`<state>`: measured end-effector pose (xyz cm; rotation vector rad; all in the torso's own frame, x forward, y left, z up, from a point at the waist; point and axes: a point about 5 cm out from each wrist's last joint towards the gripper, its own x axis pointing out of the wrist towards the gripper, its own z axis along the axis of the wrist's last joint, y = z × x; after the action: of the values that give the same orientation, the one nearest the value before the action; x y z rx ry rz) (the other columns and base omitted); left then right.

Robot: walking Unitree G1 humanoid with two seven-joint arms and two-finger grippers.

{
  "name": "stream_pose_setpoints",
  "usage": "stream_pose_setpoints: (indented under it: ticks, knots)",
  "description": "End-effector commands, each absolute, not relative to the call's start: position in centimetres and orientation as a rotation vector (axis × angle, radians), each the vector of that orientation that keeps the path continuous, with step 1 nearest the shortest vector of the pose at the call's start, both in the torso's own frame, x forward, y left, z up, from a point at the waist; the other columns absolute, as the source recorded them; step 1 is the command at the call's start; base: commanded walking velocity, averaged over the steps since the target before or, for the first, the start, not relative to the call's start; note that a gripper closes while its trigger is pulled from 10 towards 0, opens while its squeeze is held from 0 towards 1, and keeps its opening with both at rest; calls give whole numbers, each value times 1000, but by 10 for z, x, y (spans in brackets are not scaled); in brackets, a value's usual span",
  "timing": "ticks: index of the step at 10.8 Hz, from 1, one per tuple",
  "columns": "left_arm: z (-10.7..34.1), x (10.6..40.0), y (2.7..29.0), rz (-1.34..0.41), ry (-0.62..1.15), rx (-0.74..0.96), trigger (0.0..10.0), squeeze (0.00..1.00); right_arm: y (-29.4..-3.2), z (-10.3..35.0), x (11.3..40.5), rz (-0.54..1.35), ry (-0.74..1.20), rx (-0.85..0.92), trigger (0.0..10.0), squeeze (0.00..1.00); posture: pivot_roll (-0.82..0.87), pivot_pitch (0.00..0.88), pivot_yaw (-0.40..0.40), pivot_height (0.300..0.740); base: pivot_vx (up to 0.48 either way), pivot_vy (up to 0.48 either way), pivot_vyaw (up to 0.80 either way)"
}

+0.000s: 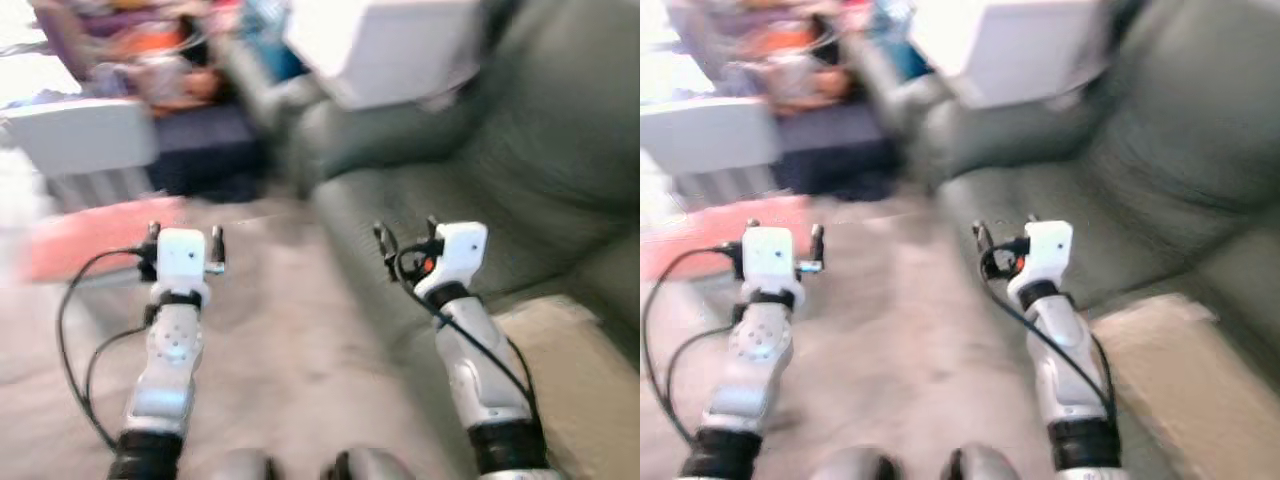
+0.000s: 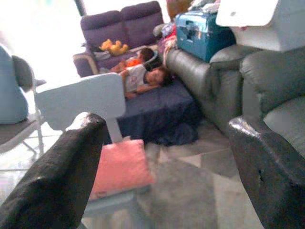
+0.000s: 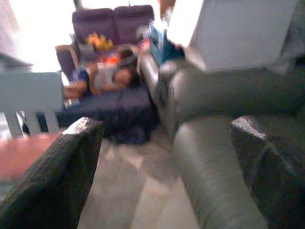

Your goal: Move the pillow to the sofa

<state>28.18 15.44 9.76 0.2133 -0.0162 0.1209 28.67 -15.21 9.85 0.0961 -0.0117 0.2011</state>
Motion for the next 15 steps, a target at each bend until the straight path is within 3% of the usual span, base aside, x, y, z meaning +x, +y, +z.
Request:
stream_pose_setpoints:
  ticks: [1, 7, 9, 15]
  knots:
    - [99, 283, 156, 119, -19, 234, 10000, 0, -152, 106, 289, 196, -45, 99, 10000, 0, -40, 58, -67, 740, 0, 480, 494]
    - [97, 276, 161, 141, -21, 244, 10000, 0, -142, 106, 286, 239, -60, 61, 10000, 0, -30, 69, -68, 740, 0, 480, 133]
    - [99, 271, 160, 91, -43, 247, 10000, 0, -143, 105, 283, 240, -59, 52, 10000, 0, -28, 78, -68, 740, 0, 0, 0]
    - [101, 269, 163, 89, -45, 222, 10000, 0, -140, 106, 282, 255, -71, 43, 10000, 0, -30, 87, -67, 740, 101, 0, 781]
